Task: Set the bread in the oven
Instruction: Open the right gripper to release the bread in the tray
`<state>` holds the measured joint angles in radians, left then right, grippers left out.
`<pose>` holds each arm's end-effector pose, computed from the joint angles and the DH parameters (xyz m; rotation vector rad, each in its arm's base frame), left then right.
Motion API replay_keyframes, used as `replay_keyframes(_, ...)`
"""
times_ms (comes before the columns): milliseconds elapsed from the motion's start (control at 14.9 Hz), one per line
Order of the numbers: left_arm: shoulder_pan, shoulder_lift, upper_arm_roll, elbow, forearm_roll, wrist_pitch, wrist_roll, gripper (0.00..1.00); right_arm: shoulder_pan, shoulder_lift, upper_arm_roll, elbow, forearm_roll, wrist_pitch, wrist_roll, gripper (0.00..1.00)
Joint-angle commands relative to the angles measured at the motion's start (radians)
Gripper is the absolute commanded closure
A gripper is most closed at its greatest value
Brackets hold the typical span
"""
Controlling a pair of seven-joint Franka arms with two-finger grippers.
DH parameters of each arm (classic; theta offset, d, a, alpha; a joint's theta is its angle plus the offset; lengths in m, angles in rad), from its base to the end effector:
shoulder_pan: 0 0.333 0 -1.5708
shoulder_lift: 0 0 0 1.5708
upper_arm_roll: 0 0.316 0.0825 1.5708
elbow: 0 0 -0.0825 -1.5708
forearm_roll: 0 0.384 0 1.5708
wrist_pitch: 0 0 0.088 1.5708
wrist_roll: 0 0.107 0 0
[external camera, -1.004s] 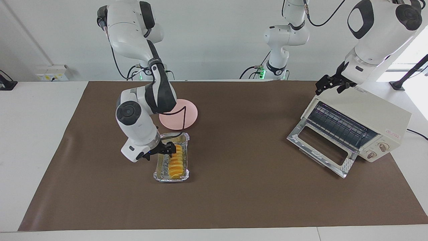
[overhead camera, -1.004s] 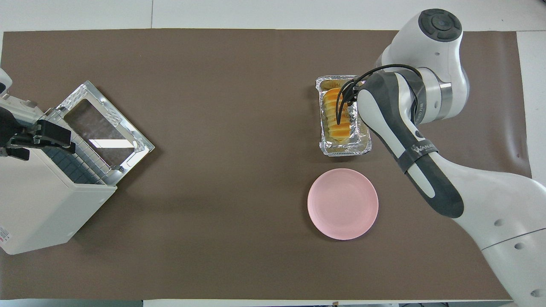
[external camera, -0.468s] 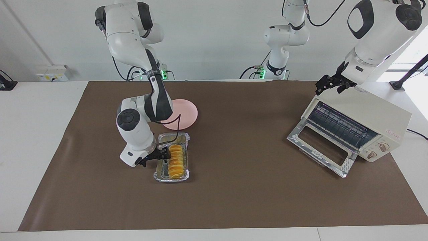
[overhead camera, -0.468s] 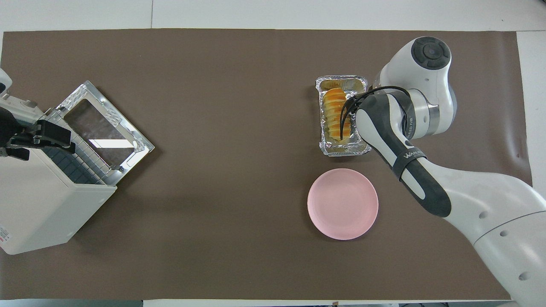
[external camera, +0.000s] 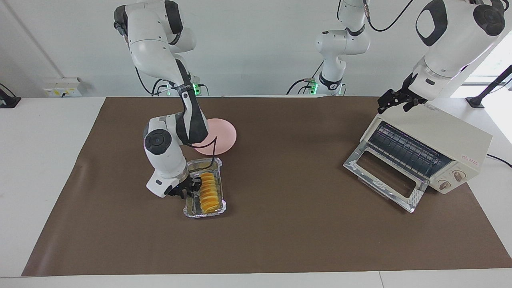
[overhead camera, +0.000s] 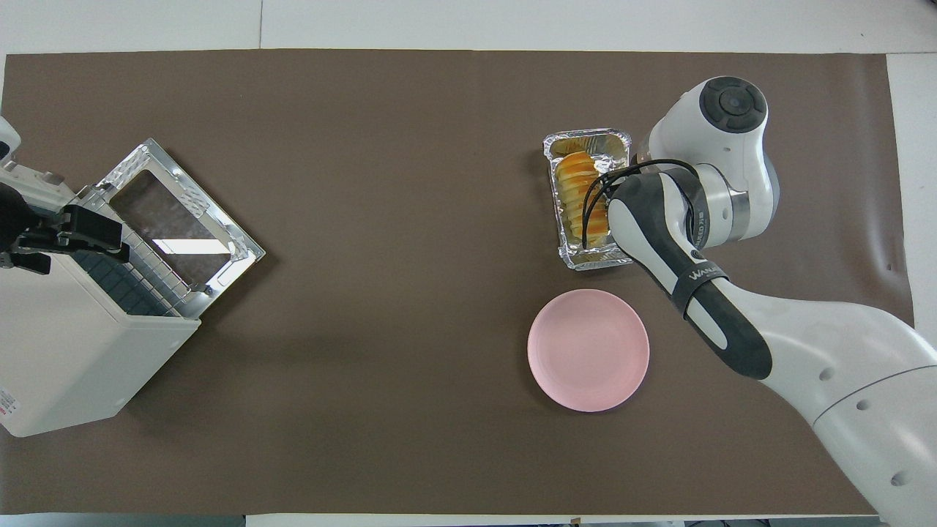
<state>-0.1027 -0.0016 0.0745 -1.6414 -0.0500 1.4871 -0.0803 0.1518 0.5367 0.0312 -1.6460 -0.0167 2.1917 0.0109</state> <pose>0.5411 -0.0209 0.5860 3.0895 0.0799 -0.2403 0.6723 0.1213 0.3033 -3.1260 -0.2778 -0.0142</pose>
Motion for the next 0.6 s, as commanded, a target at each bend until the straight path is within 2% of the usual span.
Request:
replay_keyframes(0, 0.009, -0.026, -0.005, -0.023, 0.006, 0.042, 0.005, 0.00, -0.003, -0.018, 0.006, 0.009, 0.007, -0.030, -0.003, 1.00)
replay_keyframes(201, 0.006, -0.026, -0.007, -0.023, 0.006, 0.045, 0.002, 0.00, -0.001, -0.018, 0.009, 0.029, 0.011, -0.052, 0.001, 1.00)
replay_keyframes(535, 0.012, -0.026, -0.005, -0.023, 0.006, 0.045, 0.005, 0.00, 0.029, 0.002, 0.016, 0.190, 0.018, -0.251, 0.063, 1.00)
